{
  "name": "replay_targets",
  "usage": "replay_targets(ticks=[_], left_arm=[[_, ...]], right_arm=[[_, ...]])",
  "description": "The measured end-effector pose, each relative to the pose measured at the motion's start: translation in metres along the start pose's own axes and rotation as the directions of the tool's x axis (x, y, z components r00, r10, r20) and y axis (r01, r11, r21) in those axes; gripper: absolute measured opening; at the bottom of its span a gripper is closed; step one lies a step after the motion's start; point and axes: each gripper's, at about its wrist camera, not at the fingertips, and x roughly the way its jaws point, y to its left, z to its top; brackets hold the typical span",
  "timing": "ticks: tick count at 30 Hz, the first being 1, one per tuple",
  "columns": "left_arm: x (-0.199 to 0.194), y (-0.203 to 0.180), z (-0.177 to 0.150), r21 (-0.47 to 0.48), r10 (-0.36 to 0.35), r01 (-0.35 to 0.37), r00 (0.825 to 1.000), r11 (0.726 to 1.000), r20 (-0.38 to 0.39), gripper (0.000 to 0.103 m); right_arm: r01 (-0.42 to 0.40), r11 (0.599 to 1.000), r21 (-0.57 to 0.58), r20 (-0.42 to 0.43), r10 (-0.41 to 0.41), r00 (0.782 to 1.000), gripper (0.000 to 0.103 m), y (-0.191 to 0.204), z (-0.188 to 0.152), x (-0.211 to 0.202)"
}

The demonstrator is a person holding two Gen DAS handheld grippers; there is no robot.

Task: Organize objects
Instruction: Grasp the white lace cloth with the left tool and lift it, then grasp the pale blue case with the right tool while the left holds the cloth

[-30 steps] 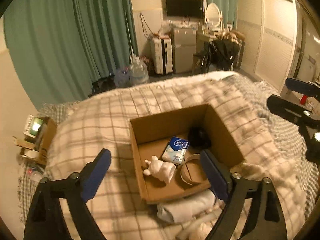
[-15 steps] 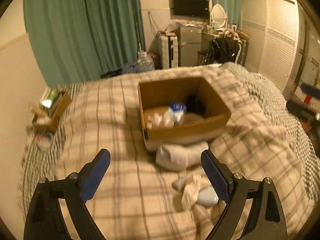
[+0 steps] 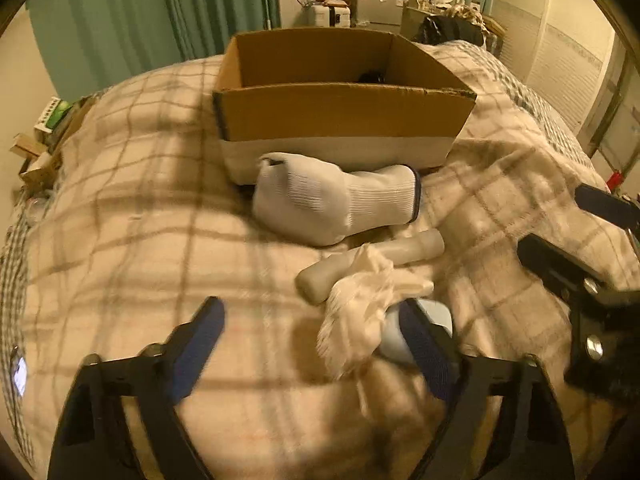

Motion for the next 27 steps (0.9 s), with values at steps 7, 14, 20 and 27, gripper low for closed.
replay_targets(ticks=[7,14,20,27], left_arm=[[0.009,-0.003,-0.005,0.009,-0.086,0.086,0.996,0.996,-0.036,0.010],[-0.042,0.033,-0.006,-0.053,0.009,-0.004,0.997,0.999,0.077,0.009],[-0.044,0.055,-0.011,-0.083,0.096,-0.090,0.992,0.992,0.080,0.009],[-0.034,0.057,-0.013,-0.086,0.082,-0.076,0.994,0.993,0.069,0.009]], right_arm=[[-0.019,1.000,0.013,0.009,0.019,1.000,0.088,0.002,0.003,-0.003],[-0.126,0.989,-0.071,0.005,0.127,0.992,0.088,0.036,0.010,-0.003],[-0.209,0.971,-0.117,-0.138,0.193,0.972,0.087,0.071,0.005,0.041],[-0.224,0.968,-0.114,-0.247,0.191,0.950,0.078,0.081,0.004,0.078]])
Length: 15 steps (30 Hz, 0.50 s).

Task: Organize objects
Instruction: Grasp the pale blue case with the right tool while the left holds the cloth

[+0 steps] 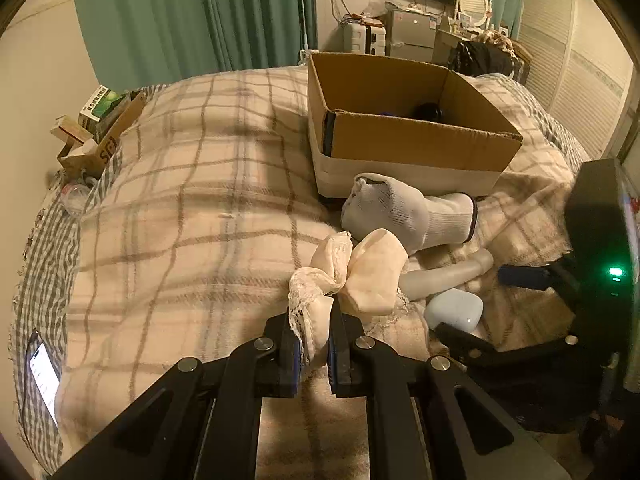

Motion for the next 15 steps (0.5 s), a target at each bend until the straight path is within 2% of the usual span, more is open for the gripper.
replay_targets(ticks=[4,6,9,15], left_arm=[[0.002,-0.003,-0.003,0.004,-0.001,0.001,1.000,1.000,-0.005,0.009],[0.001,-0.003,-0.003,0.004,-0.001,0.001,1.000,1.000,-0.004,0.009],[0.001,-0.003,-0.004,0.003,-0.002,0.002,1.000,1.000,-0.003,0.009],[-0.006,-0.004,-0.007,0.006,-0.005,0.005,1.000,1.000,0.011,0.010]], right_arm=[[-0.008,1.000,-0.019,-0.057,0.007,0.998,0.065,0.005,-0.001,0.015],[-0.015,1.000,-0.027,-0.065,0.013,0.998,0.052,0.007,-0.002,0.016],[0.005,0.999,-0.044,-0.041,-0.006,0.999,0.052,0.012,-0.006,0.008],[0.084,0.996,-0.030,0.131,-0.080,0.988,0.051,0.015,-0.019,-0.051]])
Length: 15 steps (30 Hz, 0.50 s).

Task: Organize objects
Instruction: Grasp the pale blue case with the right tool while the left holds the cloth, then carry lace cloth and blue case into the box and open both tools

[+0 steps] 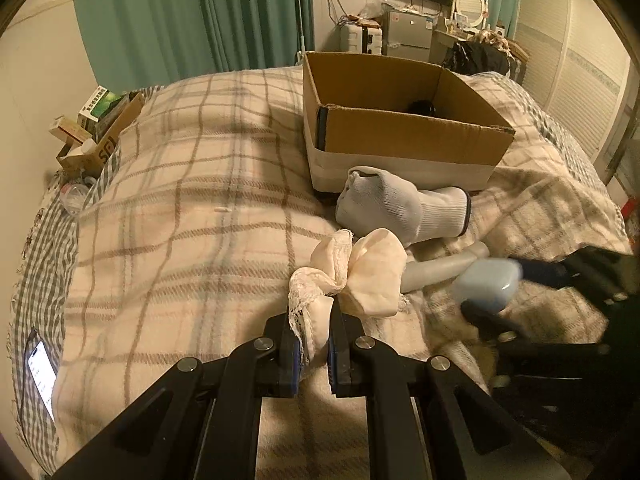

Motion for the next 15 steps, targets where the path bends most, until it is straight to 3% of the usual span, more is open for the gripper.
replay_targets(ticks=[9,15], left_arm=[[-0.038,-0.009,0.008,0.001,-0.046,0.046,0.997,0.999,0.063,0.010],[-0.076,-0.016,0.042,0.038,-0.057,0.052,0.986,0.998,0.158,0.010]], right_arm=[[0.050,0.998,0.033,0.123,-0.054,0.991,0.051,-0.010,-0.004,-0.060],[0.074,0.997,0.015,0.208,-0.076,0.975,0.051,-0.023,0.021,-0.101]])
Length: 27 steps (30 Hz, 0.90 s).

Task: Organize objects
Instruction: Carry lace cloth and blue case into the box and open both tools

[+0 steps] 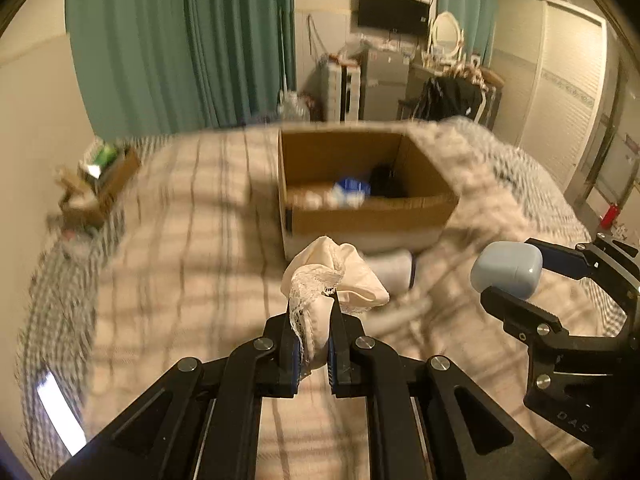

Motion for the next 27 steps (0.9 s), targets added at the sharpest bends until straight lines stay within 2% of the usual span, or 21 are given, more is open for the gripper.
replay_targets(ticks=[6,8,12,14,20,24,27], left_arm=[[-0.018,-0.006,0.059,0.052,-0.009,0.004,0.995,0.999,0.096,0.010],[-0.014,-0.008,0.078,0.085,-0.028,0.019,0.994,0.996,0.105,0.010],[0.005,-0.011,0.119,0.125,-0.002,-0.015,0.991,0.992,0.130,0.010],[0.022,-0.010,0.138,0.131,-0.022,0.006,0.992,0.991,0.124,0.010],[0.088,-0.006,0.169,0.119,-0.041,0.033,0.997,0.992,0.067,0.010],[0.136,-0.005,0.165,0.105,-0.020,0.018,1.000,0.994,0.024,0.010],[0.167,-0.006,0.156,0.107,-0.036,0.037,0.999,0.994,-0.006,0.010]], right_arm=[[0.039,0.999,-0.017,0.105,-0.037,0.994,0.051,-0.024,0.050,-0.031],[0.043,0.999,-0.015,0.126,-0.041,0.991,0.051,-0.034,0.068,-0.033],[0.059,0.998,-0.028,0.151,-0.054,0.987,0.051,-0.053,0.108,-0.025],[0.054,0.998,-0.027,0.147,-0.050,0.988,0.051,-0.060,0.125,-0.015],[0.044,0.999,-0.005,0.083,-0.043,0.996,0.051,-0.082,0.167,0.054],[0.031,0.999,0.018,0.028,-0.032,0.999,0.051,-0.093,0.176,0.112],[0.016,0.999,0.037,-0.009,-0.016,1.000,0.051,-0.100,0.172,0.150]])
